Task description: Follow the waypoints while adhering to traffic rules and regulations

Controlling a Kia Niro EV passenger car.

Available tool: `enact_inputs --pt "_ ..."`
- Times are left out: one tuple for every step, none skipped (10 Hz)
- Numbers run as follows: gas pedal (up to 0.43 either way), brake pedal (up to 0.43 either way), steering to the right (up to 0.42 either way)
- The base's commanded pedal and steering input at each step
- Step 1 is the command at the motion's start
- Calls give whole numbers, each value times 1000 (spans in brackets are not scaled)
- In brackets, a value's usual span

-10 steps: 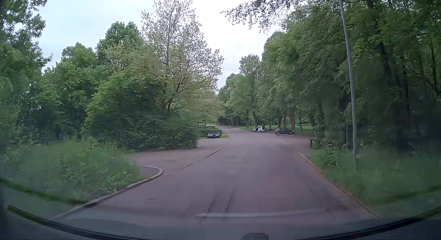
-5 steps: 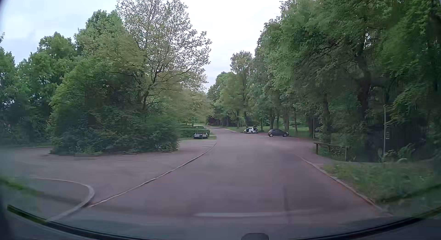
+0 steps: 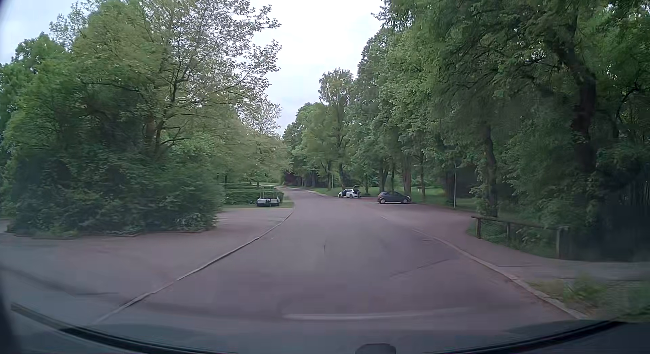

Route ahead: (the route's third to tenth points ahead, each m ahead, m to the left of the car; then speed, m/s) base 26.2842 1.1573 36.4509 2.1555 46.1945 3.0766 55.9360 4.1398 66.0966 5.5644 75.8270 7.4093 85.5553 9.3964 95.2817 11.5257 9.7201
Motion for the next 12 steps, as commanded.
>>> enact_inputs --pt "110 0 49" --pt "110 0 46" --pt "110 0 38" --pt "110 0 29" --pt "110 0 18" --pt "110 0 11" --pt "110 0 6" --pt "110 0 0" --pt "110 0 -1" --pt "110 0 -6" --pt "110 0 -12" --pt "110 0 -15"
